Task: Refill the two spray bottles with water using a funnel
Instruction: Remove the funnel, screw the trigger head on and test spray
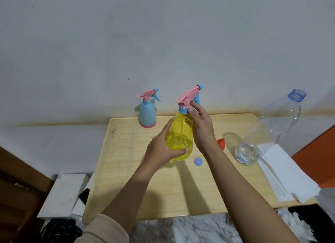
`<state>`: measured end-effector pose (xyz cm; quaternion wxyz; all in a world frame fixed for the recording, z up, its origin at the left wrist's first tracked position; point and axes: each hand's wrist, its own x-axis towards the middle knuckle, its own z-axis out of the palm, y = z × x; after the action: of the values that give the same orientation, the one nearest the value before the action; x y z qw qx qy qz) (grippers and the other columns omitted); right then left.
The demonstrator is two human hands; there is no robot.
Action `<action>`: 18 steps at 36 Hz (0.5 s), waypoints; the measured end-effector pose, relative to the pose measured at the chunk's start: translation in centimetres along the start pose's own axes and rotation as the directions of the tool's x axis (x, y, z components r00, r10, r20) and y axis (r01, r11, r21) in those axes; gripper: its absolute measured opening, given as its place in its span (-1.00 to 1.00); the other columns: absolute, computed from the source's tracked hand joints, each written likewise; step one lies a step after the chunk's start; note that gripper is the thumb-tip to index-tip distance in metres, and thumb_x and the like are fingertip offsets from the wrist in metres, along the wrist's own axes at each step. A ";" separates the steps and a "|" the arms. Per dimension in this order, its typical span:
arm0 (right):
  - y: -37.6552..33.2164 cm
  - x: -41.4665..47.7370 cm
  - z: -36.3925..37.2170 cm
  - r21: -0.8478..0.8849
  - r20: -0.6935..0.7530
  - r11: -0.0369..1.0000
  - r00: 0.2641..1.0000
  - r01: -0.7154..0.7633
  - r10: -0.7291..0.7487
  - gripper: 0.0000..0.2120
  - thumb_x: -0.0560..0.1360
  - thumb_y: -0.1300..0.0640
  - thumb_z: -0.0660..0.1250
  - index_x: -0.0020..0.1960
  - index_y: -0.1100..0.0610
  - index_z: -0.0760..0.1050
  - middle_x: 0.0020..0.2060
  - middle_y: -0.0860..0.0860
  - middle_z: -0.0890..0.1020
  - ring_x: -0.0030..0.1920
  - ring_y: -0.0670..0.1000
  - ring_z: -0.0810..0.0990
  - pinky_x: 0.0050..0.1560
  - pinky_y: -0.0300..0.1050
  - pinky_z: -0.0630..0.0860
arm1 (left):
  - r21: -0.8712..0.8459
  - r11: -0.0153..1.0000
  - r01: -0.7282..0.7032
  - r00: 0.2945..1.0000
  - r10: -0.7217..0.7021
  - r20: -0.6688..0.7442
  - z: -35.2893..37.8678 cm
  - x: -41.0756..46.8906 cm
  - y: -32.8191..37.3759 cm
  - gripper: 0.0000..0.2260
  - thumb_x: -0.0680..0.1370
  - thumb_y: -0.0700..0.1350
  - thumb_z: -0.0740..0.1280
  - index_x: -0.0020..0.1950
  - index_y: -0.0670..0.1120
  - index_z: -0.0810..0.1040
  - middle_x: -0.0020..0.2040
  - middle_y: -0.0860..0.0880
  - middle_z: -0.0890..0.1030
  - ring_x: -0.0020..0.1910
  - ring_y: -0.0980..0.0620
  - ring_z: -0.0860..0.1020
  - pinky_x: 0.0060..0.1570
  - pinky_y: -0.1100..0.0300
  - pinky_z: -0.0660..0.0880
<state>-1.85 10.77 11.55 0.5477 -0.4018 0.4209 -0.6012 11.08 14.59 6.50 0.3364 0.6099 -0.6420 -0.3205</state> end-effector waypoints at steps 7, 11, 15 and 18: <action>0.0 -0.3 0.3 -0.107 0.009 0.987 0.993 0.118 -0.117 -0.72 0.42 0.16 0.45 0.10 0.10 0.51 -0.04 0.03 0.63 0.01 -0.03 0.57 0.09 -0.09 0.51 | 0.030 0.999 -0.027 1.000 0.028 -0.005 0.0 0.1 0.1 -0.05 0.24 0.22 0.54 0.45 0.38 0.00 0.31 0.06 0.48 0.30 0.00 0.45 0.14 0.02 0.48; -0.1 -0.3 0.8 -0.339 0.067 0.899 0.961 0.275 -0.269 -0.83 0.50 0.17 0.36 0.09 0.15 0.53 -0.15 -0.08 0.58 -0.14 -0.17 0.50 -0.06 -0.27 0.45 | 0.011 0.999 -0.035 0.999 0.035 -0.020 0.1 0.0 0.3 -0.04 0.24 0.23 0.54 0.47 0.34 0.02 0.33 0.10 0.46 0.29 0.02 0.45 0.13 0.08 0.47; -0.3 0.1 0.6 -0.413 0.094 0.855 0.948 0.314 -0.303 -0.91 0.53 0.17 0.31 0.02 0.15 0.52 -0.14 0.15 0.60 -0.11 0.16 0.53 -0.05 0.00 0.49 | 0.015 0.998 -0.058 0.998 0.058 -0.004 -0.1 -0.2 0.6 -0.04 0.23 0.28 0.51 0.44 0.42 -0.04 0.32 0.13 0.42 0.26 0.09 0.43 0.11 0.11 0.45; -1.2 0.3 0.1 -0.301 0.087 0.920 0.968 0.251 -0.236 -0.95 0.53 0.19 0.30 -0.03 0.11 0.52 -0.15 0.12 0.63 -0.09 0.15 0.60 0.01 0.05 0.51 | -0.114 0.990 -0.082 0.994 0.089 0.058 -0.4 -0.1 0.7 -0.10 0.29 0.21 0.52 0.43 0.43 -0.02 0.26 0.16 0.31 0.24 0.17 0.34 0.18 0.17 0.35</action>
<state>-2.12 10.50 12.72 0.4091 -0.5466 0.4429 -0.5811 11.06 14.75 7.29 0.3630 0.5519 -0.6588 -0.3601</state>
